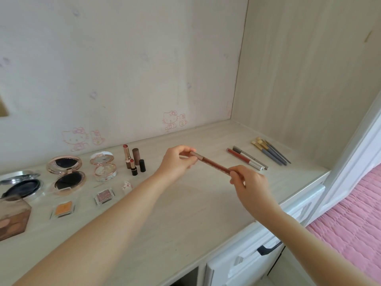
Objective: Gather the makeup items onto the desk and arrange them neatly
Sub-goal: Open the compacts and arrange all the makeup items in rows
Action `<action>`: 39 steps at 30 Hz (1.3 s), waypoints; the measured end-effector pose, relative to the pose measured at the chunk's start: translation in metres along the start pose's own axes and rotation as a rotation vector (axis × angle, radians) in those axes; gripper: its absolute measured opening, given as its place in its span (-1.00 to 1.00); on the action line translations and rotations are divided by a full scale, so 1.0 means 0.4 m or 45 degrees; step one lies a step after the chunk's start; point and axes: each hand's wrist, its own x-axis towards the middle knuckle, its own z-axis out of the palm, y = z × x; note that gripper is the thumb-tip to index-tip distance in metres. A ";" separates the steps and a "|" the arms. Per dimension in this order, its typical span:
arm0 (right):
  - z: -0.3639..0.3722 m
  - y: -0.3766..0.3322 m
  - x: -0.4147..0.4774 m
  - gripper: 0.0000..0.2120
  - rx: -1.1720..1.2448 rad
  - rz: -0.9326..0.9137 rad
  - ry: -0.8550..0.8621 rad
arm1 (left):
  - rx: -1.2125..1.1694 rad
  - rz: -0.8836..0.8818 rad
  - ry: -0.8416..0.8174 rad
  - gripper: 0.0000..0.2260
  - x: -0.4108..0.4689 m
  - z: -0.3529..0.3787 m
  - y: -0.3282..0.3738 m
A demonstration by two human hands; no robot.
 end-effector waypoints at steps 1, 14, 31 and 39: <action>-0.002 -0.016 -0.003 -0.83 0.050 0.012 0.011 | -0.137 -0.018 -0.028 -0.85 -0.018 -0.025 0.007; 0.084 -0.277 -0.107 -0.82 0.314 -0.222 -0.162 | -0.904 -0.146 0.117 -0.90 -0.264 -0.304 0.032; 0.288 -0.516 -0.249 -0.90 0.563 -0.215 -0.455 | -0.719 0.005 0.378 -0.76 -0.485 -0.461 -0.027; 0.325 -0.537 -0.253 -0.88 0.740 -0.027 -0.565 | -0.028 0.070 0.404 -0.69 -0.539 -0.518 -0.074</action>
